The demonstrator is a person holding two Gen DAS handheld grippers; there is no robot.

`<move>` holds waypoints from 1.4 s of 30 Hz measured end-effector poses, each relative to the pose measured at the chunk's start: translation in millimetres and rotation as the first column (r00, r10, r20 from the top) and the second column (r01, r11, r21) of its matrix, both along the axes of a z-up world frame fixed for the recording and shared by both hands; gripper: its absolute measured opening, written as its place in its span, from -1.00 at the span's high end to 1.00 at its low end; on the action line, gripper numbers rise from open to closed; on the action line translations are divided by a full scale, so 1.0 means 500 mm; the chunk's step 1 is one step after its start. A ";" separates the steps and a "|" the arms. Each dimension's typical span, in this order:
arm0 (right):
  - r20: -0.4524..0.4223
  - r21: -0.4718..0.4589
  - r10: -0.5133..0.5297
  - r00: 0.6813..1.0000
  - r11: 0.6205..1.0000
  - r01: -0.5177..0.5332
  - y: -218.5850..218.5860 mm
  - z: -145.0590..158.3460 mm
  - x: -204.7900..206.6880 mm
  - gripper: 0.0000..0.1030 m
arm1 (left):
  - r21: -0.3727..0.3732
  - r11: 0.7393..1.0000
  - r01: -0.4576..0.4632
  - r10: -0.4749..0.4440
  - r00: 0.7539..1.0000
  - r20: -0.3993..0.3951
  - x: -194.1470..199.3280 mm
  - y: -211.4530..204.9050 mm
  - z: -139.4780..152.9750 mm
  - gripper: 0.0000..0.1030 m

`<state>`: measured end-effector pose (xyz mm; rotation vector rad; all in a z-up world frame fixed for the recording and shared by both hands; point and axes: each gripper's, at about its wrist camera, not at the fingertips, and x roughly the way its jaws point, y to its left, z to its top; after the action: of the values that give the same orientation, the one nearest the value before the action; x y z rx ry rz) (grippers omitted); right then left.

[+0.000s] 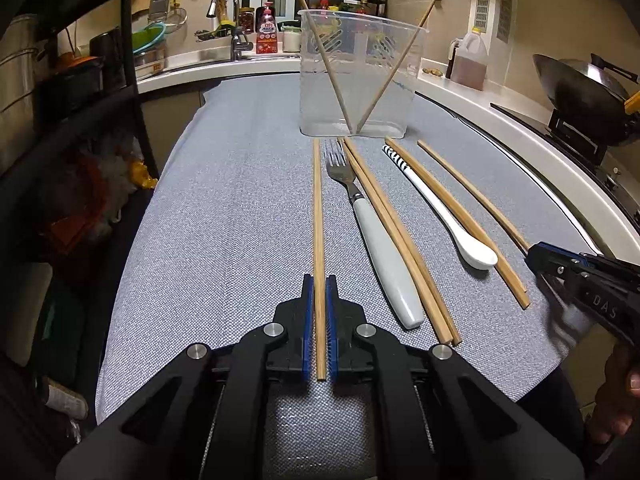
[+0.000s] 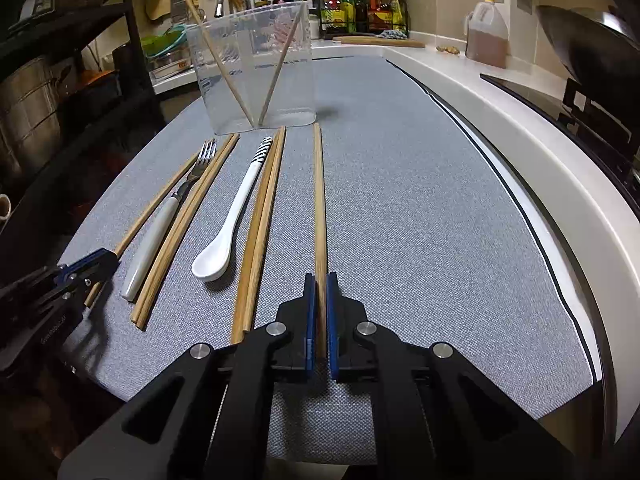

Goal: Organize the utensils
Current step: 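Lift both chopsticks upright and carry them above the clear container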

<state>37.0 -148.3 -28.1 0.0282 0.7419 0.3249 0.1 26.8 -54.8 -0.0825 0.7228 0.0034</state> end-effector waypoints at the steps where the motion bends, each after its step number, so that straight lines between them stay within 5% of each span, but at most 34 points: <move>1: 0.011 -0.004 0.001 1.000 1.000 -0.001 0.001 0.007 -0.005 0.89 | -0.004 1.000 -0.001 0.001 1.000 -0.001 -0.001 0.002 0.001 0.89; 13: 0.092 -0.012 0.004 0.996 1.000 -0.003 -0.007 0.063 -0.069 0.89 | -0.002 1.000 -0.004 0.004 0.996 0.093 -0.051 0.008 0.055 0.89; 26: 0.242 0.016 0.001 0.970 1.000 -0.005 -0.046 0.192 -0.132 0.89 | -0.025 1.000 -0.001 0.007 0.968 0.250 -0.105 0.016 0.174 0.89; 35: 0.295 0.071 0.010 0.955 0.997 -0.032 -0.054 0.301 -0.099 0.89 | -0.032 0.999 0.013 -0.002 0.948 0.318 -0.060 0.056 0.279 0.89; 42: 0.295 0.075 0.037 0.955 0.995 -0.062 -0.031 0.346 -0.048 0.89 | -0.107 0.993 0.057 -0.028 0.966 0.256 0.014 0.089 0.335 0.89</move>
<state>12.9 -163.7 144.8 0.0395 0.4337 0.3983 6.9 71.5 112.5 -0.1729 0.4671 -0.0877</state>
